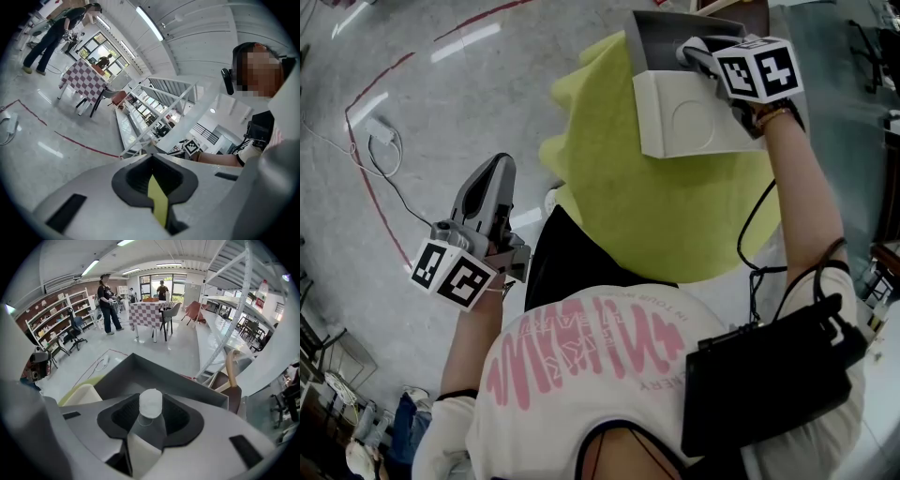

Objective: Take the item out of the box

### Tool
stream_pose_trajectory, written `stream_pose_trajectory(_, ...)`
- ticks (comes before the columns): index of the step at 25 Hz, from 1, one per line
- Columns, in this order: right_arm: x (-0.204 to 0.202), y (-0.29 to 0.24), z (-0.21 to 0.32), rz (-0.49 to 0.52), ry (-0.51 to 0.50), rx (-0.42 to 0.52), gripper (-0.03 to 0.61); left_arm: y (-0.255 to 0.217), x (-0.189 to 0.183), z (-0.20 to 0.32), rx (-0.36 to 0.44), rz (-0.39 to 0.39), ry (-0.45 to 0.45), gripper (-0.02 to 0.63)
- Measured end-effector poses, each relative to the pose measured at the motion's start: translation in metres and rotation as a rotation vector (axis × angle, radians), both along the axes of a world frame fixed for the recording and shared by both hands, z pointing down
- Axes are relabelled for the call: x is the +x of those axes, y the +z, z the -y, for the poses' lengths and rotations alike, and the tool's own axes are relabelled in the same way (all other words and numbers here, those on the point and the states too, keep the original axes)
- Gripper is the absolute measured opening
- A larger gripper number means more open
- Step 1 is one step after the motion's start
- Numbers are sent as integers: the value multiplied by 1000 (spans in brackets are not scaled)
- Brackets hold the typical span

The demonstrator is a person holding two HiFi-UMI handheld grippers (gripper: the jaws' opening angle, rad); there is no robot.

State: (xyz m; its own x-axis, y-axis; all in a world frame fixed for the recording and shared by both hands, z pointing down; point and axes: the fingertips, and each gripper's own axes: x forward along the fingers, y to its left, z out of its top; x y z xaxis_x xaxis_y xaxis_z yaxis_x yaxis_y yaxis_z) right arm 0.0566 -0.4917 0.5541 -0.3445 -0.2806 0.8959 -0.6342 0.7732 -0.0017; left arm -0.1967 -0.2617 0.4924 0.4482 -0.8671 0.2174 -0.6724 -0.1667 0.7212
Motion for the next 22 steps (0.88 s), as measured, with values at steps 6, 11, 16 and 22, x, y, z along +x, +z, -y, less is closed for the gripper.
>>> stream_pose_trajectory(6,0,-1,2,11,18,5,144,-9,-4,-2,21,2,-13,8)
stream_pose_trajectory(11,0,-3,1,-2,24,17,143,-15,-9,-8,25,1,-28,6)
stream_pose_trajectory(16,0,-2,1,-2,47,20,143,-24,-14,-16,36,5,-41,8)
stream_pose_trajectory(22,1,-4,0,-19,66,30,143,-39,-24,-33,42,26,-60,8)
